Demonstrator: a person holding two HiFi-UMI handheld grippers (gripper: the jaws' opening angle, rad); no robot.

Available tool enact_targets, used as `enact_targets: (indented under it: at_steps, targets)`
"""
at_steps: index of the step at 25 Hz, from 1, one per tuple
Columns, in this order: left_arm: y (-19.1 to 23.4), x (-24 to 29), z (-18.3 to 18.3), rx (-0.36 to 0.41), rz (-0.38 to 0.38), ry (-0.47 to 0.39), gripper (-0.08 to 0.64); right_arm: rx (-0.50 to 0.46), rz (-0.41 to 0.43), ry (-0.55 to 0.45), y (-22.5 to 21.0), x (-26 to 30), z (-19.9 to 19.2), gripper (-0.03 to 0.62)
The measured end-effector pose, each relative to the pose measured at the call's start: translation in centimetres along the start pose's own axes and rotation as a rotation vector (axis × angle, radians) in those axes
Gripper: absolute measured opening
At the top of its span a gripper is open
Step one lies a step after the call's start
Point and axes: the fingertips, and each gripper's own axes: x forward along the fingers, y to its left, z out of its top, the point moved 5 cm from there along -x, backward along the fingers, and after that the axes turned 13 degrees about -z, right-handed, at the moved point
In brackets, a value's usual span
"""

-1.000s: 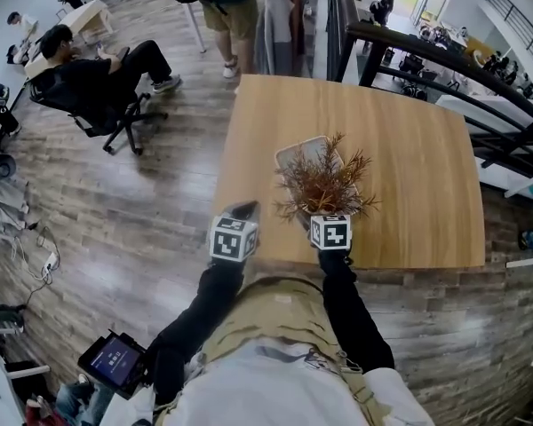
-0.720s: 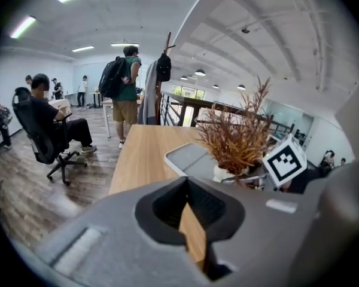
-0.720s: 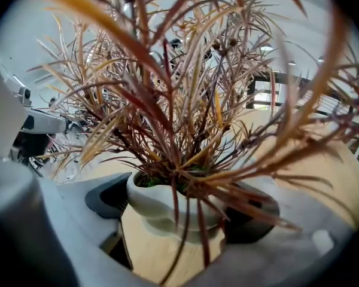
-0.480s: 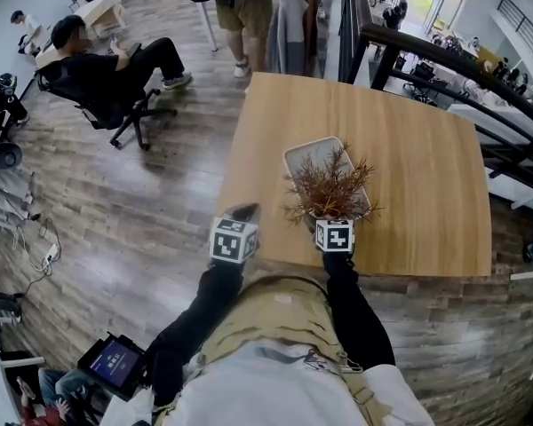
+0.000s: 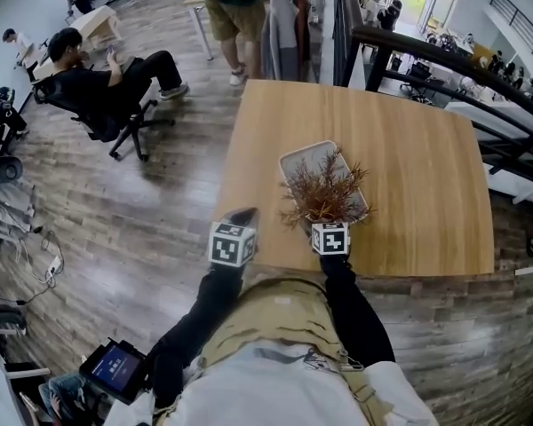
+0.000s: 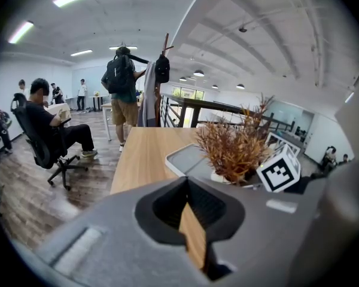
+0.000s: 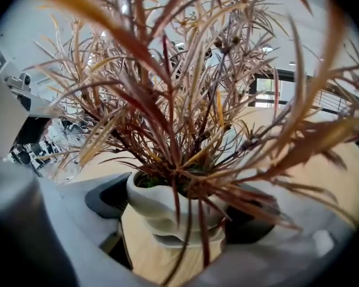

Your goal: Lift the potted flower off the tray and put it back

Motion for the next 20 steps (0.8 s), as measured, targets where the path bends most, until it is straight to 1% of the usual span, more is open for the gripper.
enact_targets:
  at_steps: [3, 9, 14, 20]
  targets:
    - [-0.1, 0.1, 0.3, 0.004, 0.0, 0.001, 0.002, 0.01, -0.005, -0.001, -0.2, 0.5, 0.3, 0.486]
    - [0.5, 0.1, 0.5, 0.002, 0.016, -0.001, 0.003, 0.027, -0.023, 0.032, -0.5, 2.1, 0.6, 0.485]
    - [1.0, 0.0, 0.3, -0.003, 0.025, 0.001, 0.002, 0.026, -0.028, 0.021, -0.6, 2.7, 1.2, 0.485]
    - [0.6, -0.2, -0.4, -0.019, 0.016, 0.009, 0.003, 0.032, -0.044, 0.085, -0.7, 2.8, 0.4, 0.486]
